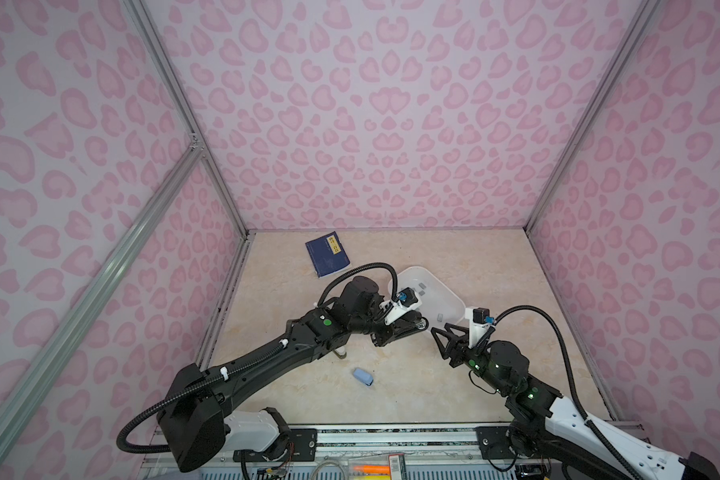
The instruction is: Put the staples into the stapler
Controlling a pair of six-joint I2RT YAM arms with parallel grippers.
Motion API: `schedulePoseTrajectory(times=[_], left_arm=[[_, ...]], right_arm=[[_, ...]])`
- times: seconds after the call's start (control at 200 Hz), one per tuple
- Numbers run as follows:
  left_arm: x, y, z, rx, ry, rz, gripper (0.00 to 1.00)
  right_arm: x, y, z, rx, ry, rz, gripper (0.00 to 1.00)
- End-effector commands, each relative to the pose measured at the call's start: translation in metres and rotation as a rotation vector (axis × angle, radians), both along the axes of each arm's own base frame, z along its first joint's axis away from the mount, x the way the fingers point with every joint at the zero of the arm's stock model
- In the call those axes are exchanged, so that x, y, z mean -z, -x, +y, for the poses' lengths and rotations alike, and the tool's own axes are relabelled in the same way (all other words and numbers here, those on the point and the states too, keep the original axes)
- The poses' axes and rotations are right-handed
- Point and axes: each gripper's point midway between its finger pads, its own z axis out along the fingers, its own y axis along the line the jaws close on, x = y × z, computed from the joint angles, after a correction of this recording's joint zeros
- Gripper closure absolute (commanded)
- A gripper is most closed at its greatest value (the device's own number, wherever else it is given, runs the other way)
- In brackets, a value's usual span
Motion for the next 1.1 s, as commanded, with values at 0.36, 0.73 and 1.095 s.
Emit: schedulePoseTrajectory(times=[0.36, 0.73, 1.095], left_arm=[[-0.011, 0.015, 0.029, 0.235, -0.117, -0.3, 0.96], [0.012, 0.055, 0.046, 0.369, -0.153, -0.219, 0.96], [-0.001, 0.069, 0.043, 0.431, -0.093, -0.222, 0.96]], right_arm=[[-0.061, 0.029, 0.03, -0.282, 0.213, -0.482, 0.37], [-0.042, 0.064, 0.079, -0.646, 0.33, -0.554, 0.44], [-0.022, 0.065, 0.104, -0.704, 0.402, -0.526, 0.41]])
